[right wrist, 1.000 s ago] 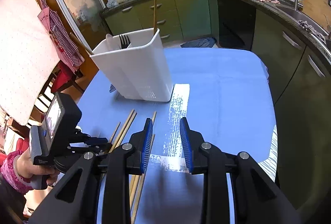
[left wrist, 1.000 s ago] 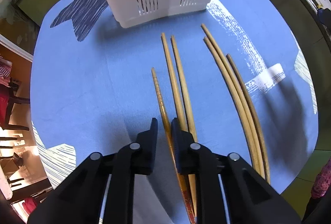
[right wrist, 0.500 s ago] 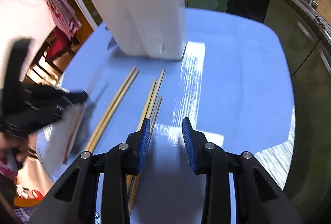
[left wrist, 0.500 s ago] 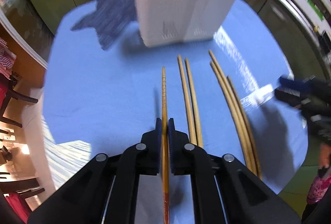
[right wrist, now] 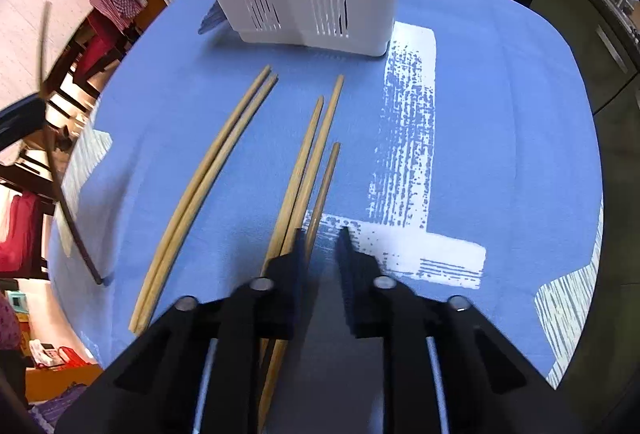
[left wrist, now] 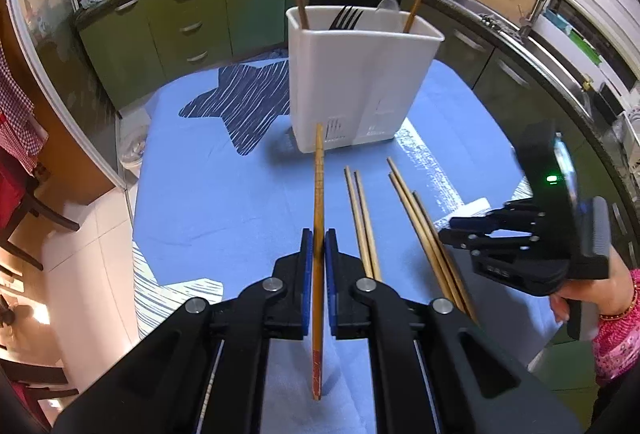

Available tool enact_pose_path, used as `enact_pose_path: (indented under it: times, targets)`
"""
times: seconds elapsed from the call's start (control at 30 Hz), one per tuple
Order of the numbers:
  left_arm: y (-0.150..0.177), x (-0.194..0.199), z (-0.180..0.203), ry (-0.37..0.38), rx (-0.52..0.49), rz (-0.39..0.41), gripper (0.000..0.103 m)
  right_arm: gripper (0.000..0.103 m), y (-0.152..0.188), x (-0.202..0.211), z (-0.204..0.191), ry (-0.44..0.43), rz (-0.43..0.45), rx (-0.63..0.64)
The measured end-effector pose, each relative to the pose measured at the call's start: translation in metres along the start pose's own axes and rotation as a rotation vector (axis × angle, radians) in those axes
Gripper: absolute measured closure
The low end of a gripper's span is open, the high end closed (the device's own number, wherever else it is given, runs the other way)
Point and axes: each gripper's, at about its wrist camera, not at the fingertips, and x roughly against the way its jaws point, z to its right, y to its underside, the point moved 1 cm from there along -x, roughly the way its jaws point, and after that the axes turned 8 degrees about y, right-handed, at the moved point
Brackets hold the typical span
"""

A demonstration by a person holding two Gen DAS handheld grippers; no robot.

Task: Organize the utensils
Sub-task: 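Lift the chopstick with the left gripper while the right gripper grasps and lifts another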

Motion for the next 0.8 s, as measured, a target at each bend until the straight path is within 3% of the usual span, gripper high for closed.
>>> enact_pose_path:
  times: [0.4, 0.53, 0.8]
  targets:
    - [0.008, 0.009, 0.002, 0.016, -0.025, 0.019, 0.097, 0.089, -0.007, -0.015, -0.021, 0.071, -0.028, 0.037]
    - [0.009, 0.009, 0.001, 0.019, -0.025, 0.015, 0.097, 0.096, -0.009, -0.016, -0.026, 0.080, -0.023, 0.045]
    - [0.007, 0.019, 0.006, 0.024, -0.036, 0.029, 0.097, 0.097, -0.003, 0.027, -0.014, -0.004, 0.087, -0.012]
